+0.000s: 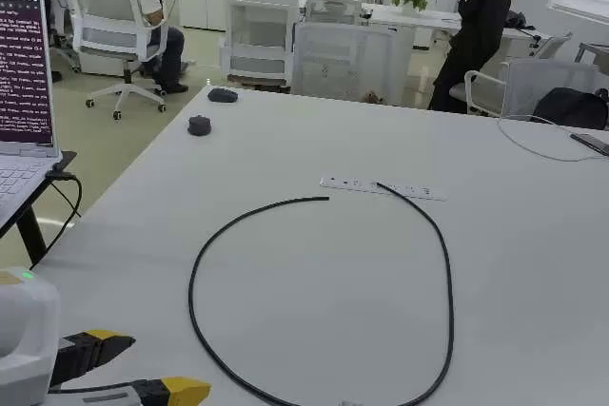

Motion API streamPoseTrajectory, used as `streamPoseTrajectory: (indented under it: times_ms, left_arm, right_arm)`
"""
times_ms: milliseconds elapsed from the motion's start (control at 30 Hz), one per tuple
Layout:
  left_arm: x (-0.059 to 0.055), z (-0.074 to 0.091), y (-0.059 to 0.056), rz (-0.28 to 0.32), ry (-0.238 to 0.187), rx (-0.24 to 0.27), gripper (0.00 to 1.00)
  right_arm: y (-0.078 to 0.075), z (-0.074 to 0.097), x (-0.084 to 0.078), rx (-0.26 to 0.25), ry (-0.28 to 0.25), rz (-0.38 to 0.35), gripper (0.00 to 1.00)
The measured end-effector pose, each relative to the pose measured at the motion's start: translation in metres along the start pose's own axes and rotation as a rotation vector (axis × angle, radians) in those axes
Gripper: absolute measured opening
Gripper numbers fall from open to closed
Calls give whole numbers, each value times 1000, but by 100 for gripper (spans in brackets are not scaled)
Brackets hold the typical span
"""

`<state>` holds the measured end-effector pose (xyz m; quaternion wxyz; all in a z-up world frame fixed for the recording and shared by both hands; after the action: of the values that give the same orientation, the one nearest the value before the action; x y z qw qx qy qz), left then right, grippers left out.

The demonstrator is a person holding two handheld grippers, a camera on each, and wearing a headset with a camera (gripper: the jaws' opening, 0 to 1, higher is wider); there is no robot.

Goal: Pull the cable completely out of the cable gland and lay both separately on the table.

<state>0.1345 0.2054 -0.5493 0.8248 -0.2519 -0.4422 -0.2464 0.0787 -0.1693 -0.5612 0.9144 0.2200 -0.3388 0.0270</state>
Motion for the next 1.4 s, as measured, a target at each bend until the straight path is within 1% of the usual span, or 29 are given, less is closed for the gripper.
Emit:
streamPoseTrajectory:
  times_ms: [167,267,367,500,567,633,800,933,1033,1167,1267,1400]
  left_arm:
    - [1,0,-1,-7,-14,-10,66]
    - [1,1,-2,-12,-21,-12,66]
    - [1,1,-2,-4,-27,-11,67]
    - [1,1,-3,-4,-34,-15,66]
    - [1,1,-3,-4,-38,-16,67]
    - [1,2,-3,-2,-37,-19,68]
    - [1,1,-3,3,-31,-24,68]
    - [1,2,-2,10,-34,-23,68]
    - [1,2,-2,11,-27,-25,67]
    - [1,2,-2,12,-25,-25,67]
    - [0,2,-2,13,-24,-25,67]
    - [0,2,-2,13,-21,-23,67]
  right_arm:
    - [-1,1,0,-12,-12,-8,53]
    - [-1,2,0,-15,-32,-19,53]
    - [-1,3,0,-18,-43,-27,55]
    - [-1,3,0,-19,-45,-26,55]
    - [-1,3,1,-16,-55,-21,54]
    - [-1,3,1,-16,-69,-23,53]
    - [-3,3,1,-17,-71,-30,55]
    - [-3,2,1,-14,-53,-32,53]
    - [-3,2,1,-18,-53,-27,53]
    - [-4,2,1,-17,-63,-42,54]
    - [-4,4,1,-22,-106,-38,51]
    - [-6,2,2,-18,-84,-43,55]
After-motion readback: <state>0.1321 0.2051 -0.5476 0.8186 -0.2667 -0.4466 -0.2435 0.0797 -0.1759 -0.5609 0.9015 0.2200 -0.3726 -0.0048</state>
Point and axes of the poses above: the centre of the closed fingertips' face, and the gripper's own axes: z roughly backward along the fingers, y roughly to its left, x roughly out of its top, the point moved 9 cm from there along z, roughly backward along the fingers, and after that the axes turned 3 degrees about -z, right-handed, at the moved point
